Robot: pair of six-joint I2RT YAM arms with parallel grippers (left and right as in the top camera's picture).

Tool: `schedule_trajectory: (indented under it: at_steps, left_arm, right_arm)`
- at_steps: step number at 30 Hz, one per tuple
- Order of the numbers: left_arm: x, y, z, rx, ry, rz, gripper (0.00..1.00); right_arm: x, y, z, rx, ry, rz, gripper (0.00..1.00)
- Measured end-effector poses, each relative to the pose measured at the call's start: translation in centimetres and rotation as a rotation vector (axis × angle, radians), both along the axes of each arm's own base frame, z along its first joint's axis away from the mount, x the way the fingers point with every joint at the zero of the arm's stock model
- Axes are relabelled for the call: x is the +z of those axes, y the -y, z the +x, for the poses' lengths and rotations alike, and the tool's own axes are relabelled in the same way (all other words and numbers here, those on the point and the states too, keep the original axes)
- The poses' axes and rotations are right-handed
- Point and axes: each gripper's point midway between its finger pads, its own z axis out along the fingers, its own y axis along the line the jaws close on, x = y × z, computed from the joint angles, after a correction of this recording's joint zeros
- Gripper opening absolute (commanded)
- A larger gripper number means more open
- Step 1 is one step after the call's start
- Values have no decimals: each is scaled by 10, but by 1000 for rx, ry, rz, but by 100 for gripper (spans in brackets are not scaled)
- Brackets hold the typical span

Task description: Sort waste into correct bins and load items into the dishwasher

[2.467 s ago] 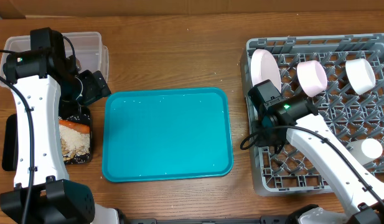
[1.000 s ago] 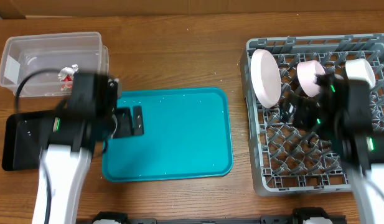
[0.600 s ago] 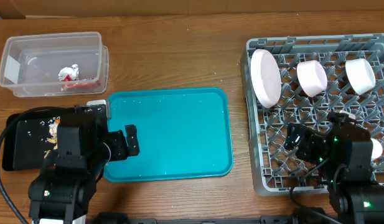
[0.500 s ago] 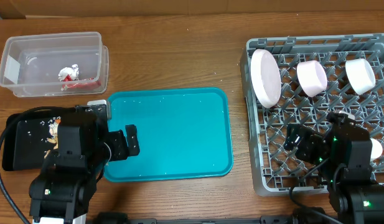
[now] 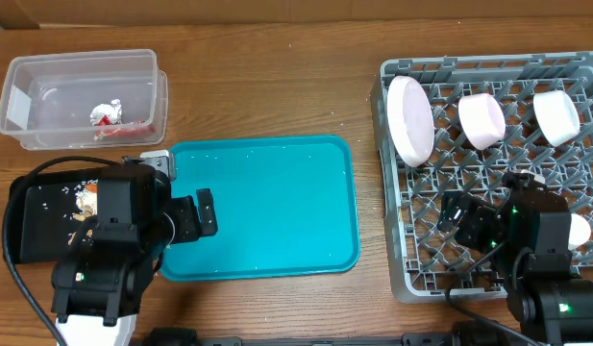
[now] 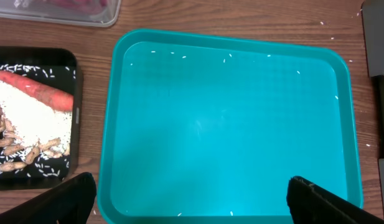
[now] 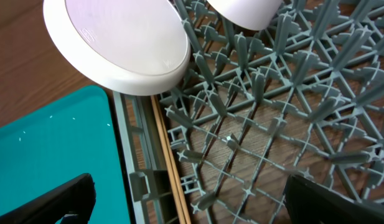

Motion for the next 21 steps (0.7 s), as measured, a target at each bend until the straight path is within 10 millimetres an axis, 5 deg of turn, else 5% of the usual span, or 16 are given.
schedule_trajectory:
  at_steps: [7, 15, 21]
  left_arm:
    - [-11, 0, 5, 0, -49, 5, 100]
    - [-25, 1, 10, 0, -113, 11, 100]
    - [-40, 1, 15, 0, -176, 17, 100]
  right_arm:
    - [1, 0, 1, 1, 11, 0, 100]
    - [53, -5, 16, 73, 351, -41, 100]
    - [56, -7, 8, 96, 590, -67, 100]
